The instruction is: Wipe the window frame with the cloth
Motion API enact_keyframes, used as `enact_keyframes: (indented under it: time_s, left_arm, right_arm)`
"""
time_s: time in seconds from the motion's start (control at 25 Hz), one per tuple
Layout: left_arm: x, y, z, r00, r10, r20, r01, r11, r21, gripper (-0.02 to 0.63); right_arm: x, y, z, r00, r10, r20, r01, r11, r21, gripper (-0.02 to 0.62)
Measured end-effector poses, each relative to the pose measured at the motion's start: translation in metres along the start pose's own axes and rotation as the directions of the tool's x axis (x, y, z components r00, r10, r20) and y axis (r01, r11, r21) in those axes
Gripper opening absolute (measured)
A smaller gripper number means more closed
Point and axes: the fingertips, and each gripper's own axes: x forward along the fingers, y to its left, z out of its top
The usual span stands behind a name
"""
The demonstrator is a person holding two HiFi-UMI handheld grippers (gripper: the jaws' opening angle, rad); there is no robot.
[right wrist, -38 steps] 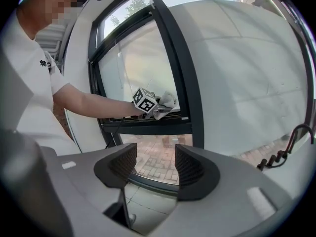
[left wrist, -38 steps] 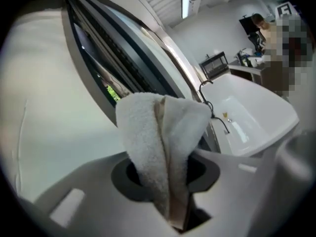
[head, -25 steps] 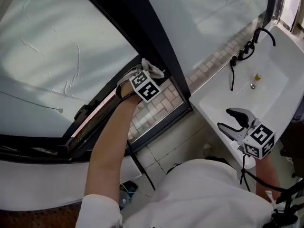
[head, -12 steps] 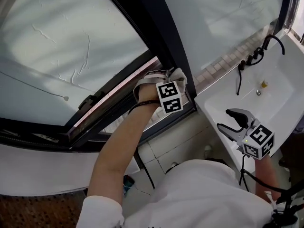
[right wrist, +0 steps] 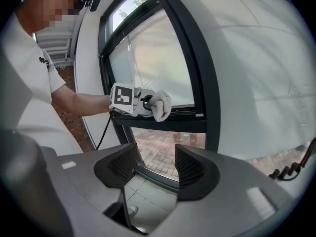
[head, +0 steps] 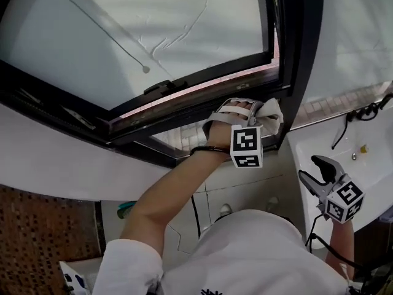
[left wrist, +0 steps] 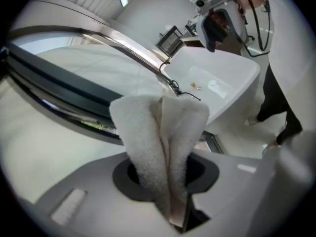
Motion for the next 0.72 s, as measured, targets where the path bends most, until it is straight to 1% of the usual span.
enact_keyframes:
  time_s: [0.12, 0.24, 0.36, 0.48, 0.6, 0.72]
  left_arm:
    - [-0.032, -0.003, -0.045, 0.999, 0.04, -0.023, -0.042, 0.998, -0.055, 0.13]
    - [-0.064, -0.01, -0.096, 0.996, 0.071, -0.051, -0.076, 0.991, -0.112, 0.13]
    - [-0.096, -0.019, -0.153, 0.989, 0.104, -0.1, -0.119, 0.98, -0.158, 0.13]
    - [-0.127, -0.028, -0.213, 0.978, 0.133, -0.158, -0.162, 0.968, -0.19, 0.131]
    - [-0.156, -0.033, -0.275, 0.964, 0.158, -0.213, -0.204, 0.956, -0.211, 0.13]
    - [-0.184, -0.034, -0.338, 0.945, 0.185, -0.27, -0.253, 0.937, -0.242, 0.131]
  right_arm:
    - [0.023, 0.024, 0.008, 0.999, 0.031, -0.022, -0.032, 0.999, -0.024, 0.245]
    - [0.051, 0.052, 0.017, 0.996, 0.077, -0.047, -0.08, 0.994, -0.068, 0.245]
    - [0.08, 0.084, 0.03, 0.99, 0.129, -0.06, -0.135, 0.985, -0.112, 0.245]
    - [0.104, 0.114, 0.04, 0.984, 0.164, -0.074, -0.173, 0.975, -0.141, 0.245]
    - [0.123, 0.143, 0.042, 0.981, 0.17, -0.091, -0.182, 0.972, -0.15, 0.245]
    - [0.14, 0.167, 0.044, 0.98, 0.173, -0.096, -0.186, 0.97, -0.157, 0.245]
